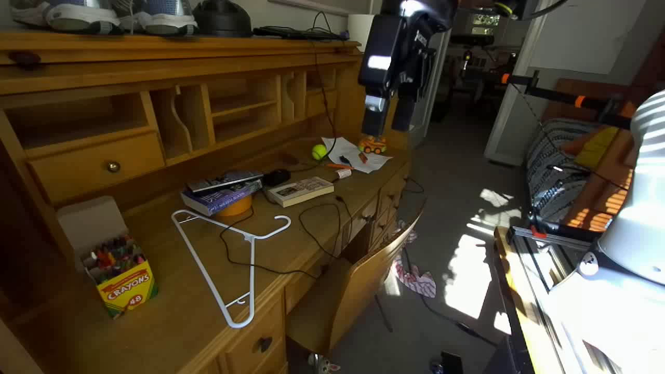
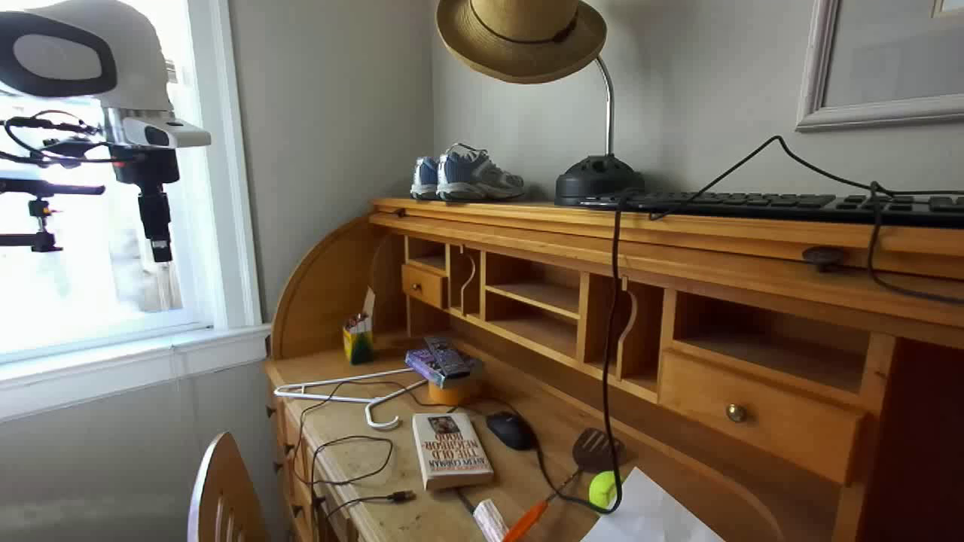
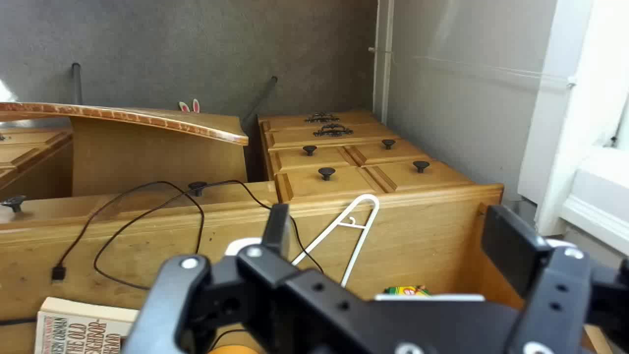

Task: Move the white book forwards.

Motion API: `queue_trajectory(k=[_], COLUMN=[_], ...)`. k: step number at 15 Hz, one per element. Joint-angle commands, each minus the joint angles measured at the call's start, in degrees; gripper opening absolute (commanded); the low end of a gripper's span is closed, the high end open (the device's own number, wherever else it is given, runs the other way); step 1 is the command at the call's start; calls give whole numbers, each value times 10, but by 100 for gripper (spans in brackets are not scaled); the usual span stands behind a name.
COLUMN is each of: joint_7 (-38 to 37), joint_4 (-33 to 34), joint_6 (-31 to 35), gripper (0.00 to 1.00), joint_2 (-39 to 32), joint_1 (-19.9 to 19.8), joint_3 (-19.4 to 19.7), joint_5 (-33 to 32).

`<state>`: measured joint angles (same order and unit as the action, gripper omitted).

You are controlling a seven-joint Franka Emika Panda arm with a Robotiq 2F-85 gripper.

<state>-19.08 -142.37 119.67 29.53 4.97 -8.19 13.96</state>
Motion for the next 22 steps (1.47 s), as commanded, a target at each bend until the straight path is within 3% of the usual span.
queue_trajectory(k=[1, 5, 10, 22], joint_7=[1, 9, 25, 80], joint_4=[1, 5, 27, 147], joint_6=[-2, 4, 53, 207], gripper=[100, 100, 100, 100], joint_2=[0, -9, -61, -301], joint_1=[-2, -4, -46, -107], joint_3=[-1, 2, 33, 116], joint_5=[0, -3, -33, -99])
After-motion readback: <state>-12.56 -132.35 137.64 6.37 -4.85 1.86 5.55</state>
